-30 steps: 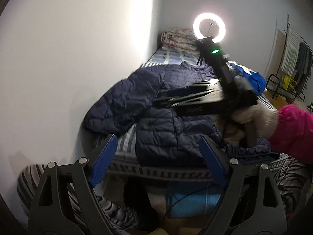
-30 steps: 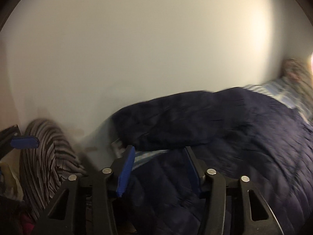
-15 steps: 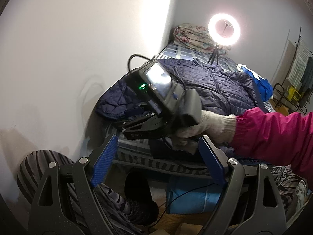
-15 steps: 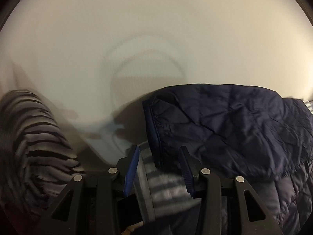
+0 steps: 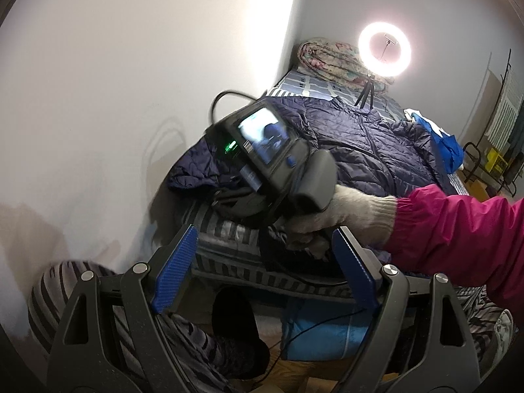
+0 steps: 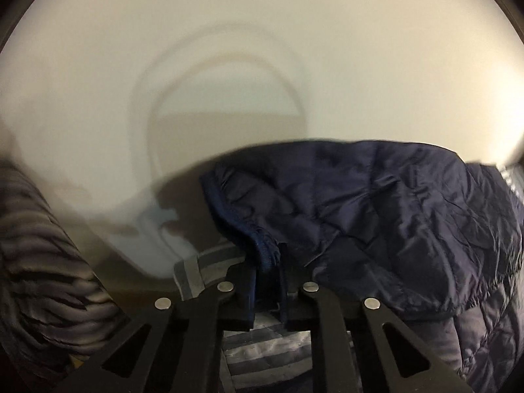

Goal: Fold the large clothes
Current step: 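Reach the right tool to a jacket sleeve cuff and close on it, then carry the held sleeve across the jacket body with the right tool and release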

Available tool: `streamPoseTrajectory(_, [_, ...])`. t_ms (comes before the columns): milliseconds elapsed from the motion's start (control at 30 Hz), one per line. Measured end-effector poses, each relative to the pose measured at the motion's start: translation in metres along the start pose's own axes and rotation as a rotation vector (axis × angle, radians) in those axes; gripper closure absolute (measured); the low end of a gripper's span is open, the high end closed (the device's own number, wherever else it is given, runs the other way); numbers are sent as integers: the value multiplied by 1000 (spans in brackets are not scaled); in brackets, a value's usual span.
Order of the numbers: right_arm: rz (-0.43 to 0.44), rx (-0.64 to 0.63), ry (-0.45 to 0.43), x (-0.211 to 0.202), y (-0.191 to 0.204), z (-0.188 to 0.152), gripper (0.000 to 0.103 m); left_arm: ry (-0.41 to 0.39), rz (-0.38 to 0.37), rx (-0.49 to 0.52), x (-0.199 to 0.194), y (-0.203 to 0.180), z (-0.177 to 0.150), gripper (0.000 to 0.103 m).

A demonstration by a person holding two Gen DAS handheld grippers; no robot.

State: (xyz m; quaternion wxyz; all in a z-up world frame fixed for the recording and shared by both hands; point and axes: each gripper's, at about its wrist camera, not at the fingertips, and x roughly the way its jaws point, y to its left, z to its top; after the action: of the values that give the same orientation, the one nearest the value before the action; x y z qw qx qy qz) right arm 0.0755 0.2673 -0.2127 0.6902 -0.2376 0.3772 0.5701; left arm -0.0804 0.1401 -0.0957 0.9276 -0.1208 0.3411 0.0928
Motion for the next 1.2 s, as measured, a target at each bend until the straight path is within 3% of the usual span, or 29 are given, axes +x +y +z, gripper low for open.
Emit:
streamPoseTrajectory(167, [17,171,-114,-46,-49,4,96,-18,14,37,7,-10,13,16])
streamPoseTrajectory(367, [-52,345,-250,-106,-127,-1,97,-23,24,85,28,-27,38,16])
streamPoseTrajectory(633, [-188,628,-381,-177,-256,-46,97,-2,-71,147,77,-61,106,16])
streamPoseTrajectory(900, [-404,791,-374,-219,-349,-108,97,-99,-73,168,112,-75,166,16])
streamPoseTrajectory(1067, [-492,860,-314,-223,-403,-155,97,-10,-84,143,149,-70,169,16])
streamPoseTrajectory(1200, [-570,904,-341,-237,-430,-184,97,-12,-75,193,162,-90,172,16])
